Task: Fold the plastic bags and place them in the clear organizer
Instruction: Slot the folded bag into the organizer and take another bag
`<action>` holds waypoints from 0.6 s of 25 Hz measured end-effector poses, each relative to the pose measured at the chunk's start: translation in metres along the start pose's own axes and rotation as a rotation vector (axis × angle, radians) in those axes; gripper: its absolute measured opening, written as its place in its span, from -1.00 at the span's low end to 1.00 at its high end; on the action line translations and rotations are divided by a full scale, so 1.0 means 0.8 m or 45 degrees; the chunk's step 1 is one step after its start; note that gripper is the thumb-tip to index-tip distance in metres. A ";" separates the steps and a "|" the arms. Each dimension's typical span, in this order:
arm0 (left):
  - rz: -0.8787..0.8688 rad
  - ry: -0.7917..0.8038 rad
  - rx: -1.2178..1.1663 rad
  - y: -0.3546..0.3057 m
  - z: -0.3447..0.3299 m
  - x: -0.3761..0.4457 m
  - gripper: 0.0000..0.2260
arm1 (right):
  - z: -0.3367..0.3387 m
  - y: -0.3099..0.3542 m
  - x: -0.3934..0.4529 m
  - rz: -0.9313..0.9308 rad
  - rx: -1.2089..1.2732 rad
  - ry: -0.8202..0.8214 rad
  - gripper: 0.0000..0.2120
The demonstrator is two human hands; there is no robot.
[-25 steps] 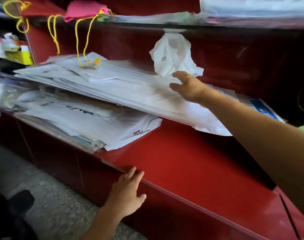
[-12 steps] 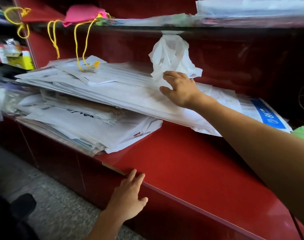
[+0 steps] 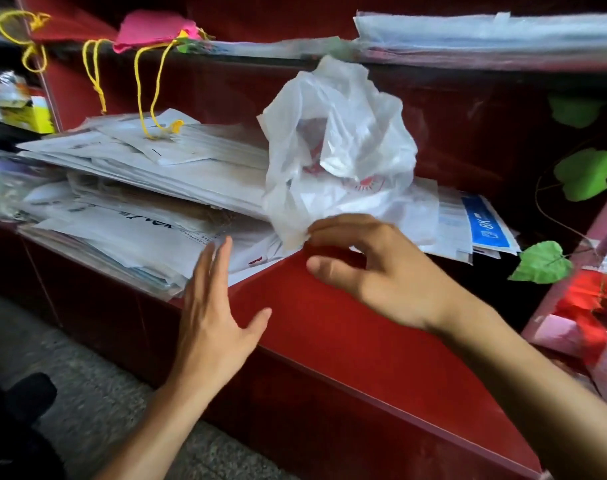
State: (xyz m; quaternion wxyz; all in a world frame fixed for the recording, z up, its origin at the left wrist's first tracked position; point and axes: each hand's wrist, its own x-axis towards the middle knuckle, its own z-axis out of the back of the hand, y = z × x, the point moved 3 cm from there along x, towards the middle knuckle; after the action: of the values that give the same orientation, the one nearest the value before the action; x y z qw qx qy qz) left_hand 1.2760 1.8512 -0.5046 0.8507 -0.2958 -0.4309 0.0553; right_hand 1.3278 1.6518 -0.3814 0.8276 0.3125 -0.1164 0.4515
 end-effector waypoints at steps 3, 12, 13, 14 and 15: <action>-0.304 -0.189 0.004 -0.061 0.028 0.001 -0.06 | -0.002 0.037 -0.061 -0.018 0.419 0.171 -0.66; -0.252 -0.083 -0.607 -0.130 0.038 -0.015 -0.92 | 0.063 0.071 -0.127 -0.051 1.223 -0.043 -0.59; -0.146 -0.025 -0.735 -0.135 0.036 -0.013 -0.93 | 0.070 0.060 -0.129 -0.084 1.196 -0.138 -0.56; -0.046 0.020 -0.826 -0.139 0.031 -0.012 -0.92 | 0.072 0.045 -0.132 -0.138 1.132 -0.218 -0.53; 0.069 0.072 -0.888 -0.142 0.027 -0.011 -0.86 | 0.070 0.030 -0.135 -0.207 1.055 -0.273 -0.51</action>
State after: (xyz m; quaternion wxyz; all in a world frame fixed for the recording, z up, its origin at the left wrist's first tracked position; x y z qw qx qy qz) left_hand 1.2357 1.7652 -0.4386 0.7084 -0.5812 -0.3923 -0.0809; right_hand 1.2522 1.5532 -0.3794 0.6484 0.6715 0.0143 0.3584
